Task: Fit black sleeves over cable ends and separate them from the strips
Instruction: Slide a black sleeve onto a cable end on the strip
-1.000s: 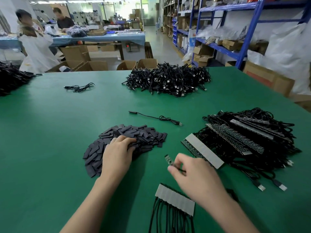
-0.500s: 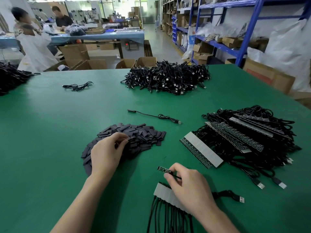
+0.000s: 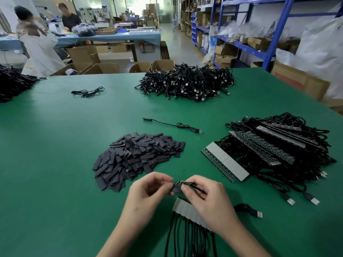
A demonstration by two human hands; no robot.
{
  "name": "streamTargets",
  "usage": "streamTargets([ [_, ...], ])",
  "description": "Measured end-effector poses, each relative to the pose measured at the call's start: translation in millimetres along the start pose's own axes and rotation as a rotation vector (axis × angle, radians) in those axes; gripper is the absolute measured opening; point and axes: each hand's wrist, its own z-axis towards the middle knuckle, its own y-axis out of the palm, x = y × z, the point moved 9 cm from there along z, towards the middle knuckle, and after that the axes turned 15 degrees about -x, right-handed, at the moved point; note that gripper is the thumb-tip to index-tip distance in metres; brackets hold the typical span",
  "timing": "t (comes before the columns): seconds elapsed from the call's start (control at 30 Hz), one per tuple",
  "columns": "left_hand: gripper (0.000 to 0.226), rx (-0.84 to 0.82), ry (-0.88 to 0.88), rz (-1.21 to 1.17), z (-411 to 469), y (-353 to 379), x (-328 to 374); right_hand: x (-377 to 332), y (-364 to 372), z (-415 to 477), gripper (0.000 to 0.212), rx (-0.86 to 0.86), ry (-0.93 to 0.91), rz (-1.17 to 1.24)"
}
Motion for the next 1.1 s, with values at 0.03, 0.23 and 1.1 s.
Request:
streamTargets([
  [0.03, 0.016, -0.009, 0.001, 0.005, -2.1, 1.4, -0.8, -0.4, 0.8, 0.0, 0.017, -0.011, 0.005, -0.001],
  [0.23, 0.036, -0.037, 0.239, 0.567, -12.3, 12.2, 27.4, 5.2, 2.6, 0.4, 0.020, -0.033, 0.046, -0.002],
  [1.1, 0.023, 0.078, 0.126, 0.193, -10.6, -9.3, 4.3, -8.2, -3.5, -0.1, 0.040, -0.025, -0.038, -0.055],
])
